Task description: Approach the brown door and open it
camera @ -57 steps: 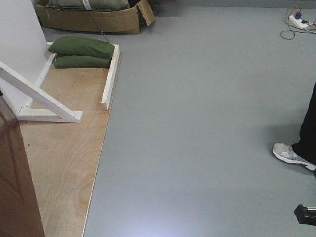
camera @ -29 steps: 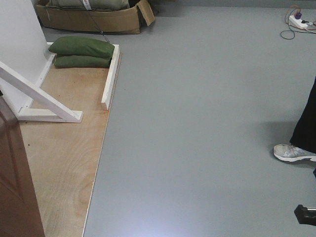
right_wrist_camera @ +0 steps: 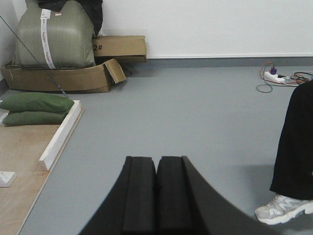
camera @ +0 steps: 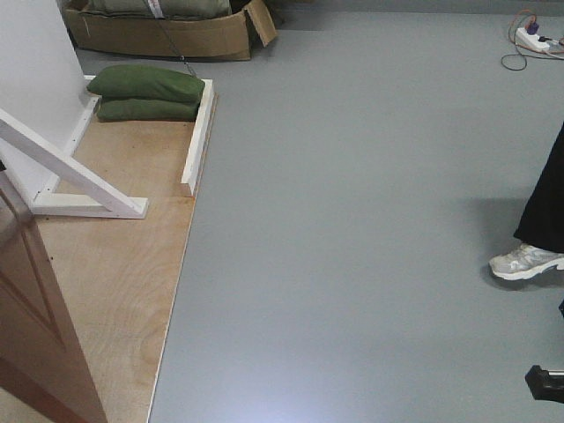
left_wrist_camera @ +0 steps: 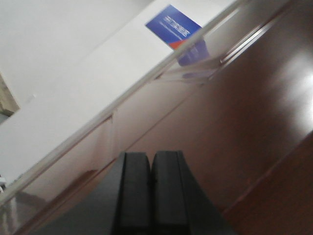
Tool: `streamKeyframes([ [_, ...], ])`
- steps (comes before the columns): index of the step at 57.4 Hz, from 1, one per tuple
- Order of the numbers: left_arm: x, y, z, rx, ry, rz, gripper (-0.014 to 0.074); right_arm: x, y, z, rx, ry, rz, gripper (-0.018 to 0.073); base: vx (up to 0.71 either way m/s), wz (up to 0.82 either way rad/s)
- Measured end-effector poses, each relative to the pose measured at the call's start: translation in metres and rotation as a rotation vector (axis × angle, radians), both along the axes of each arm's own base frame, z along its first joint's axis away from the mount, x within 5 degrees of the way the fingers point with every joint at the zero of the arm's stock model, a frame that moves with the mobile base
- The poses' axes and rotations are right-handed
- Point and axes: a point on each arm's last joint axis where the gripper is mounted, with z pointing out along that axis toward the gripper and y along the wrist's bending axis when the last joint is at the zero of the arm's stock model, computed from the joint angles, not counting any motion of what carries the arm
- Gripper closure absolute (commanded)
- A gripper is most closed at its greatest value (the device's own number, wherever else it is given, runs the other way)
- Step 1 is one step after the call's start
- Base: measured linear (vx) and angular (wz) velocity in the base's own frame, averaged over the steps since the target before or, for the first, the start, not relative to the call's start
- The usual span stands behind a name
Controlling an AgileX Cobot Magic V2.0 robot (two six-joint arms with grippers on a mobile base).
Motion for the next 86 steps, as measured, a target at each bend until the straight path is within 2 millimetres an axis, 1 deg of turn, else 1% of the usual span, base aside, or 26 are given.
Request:
streamKeyframes([
  [9,-0.003,-0.008,0.003,0.026,-0.003,-0.071,0.06,0.0,0.0,0.0,0.0,0.0,0.0,0.0559,0.0,0.0],
  [20,-0.007,-0.014,0.016,0.061,-0.029,-0.126,0.06,0.0,0.0,0.0,0.0,0.0,0.0,0.0559,0.0,0.0],
  [27,-0.004,-0.014,0.019,0.071,-0.025,-0.133,0.06,0.0,0.0,0.0,0.0,0.0,0.0,0.0559,0.0,0.0],
  [32,0.008,-0.012,0.015,0.077,0.015,-0.141,0.06,0.0,0.0,0.0,0.0,0.0,0.0,0.0559,0.0,0.0],
  [42,0.047,-0.011,0.002,0.09,0.134,-0.234,0.06,0.0,0.0,0.0,0.0,0.0,0.0,0.0559,0.0,0.0],
  [47,0.061,-0.014,0.004,0.106,0.161,-0.293,0.06,0.0,0.0,0.0,0.0,0.0,0.0,0.0559,0.0,0.0],
  [52,0.073,-0.017,0.013,0.132,0.173,-0.365,0.06,0.0,0.0,0.0,0.0,0.0,0.0,0.0559,0.0,0.0],
  [59,0.086,-0.025,0.024,0.17,0.187,-0.472,0.06,0.0,0.0,0.0,0.0,0.0,0.0,0.0559,0.0,0.0],
  [67,0.097,-0.033,0.029,0.205,0.214,-0.584,0.06,0.0,0.0,0.0,0.0,0.0,0.0,0.0559,0.0,0.0],
  [86,0.113,-0.039,0.014,0.208,0.295,-0.712,0.06,0.0,0.0,0.0,0.0,0.0,0.0,0.0559,0.0,0.0],
])
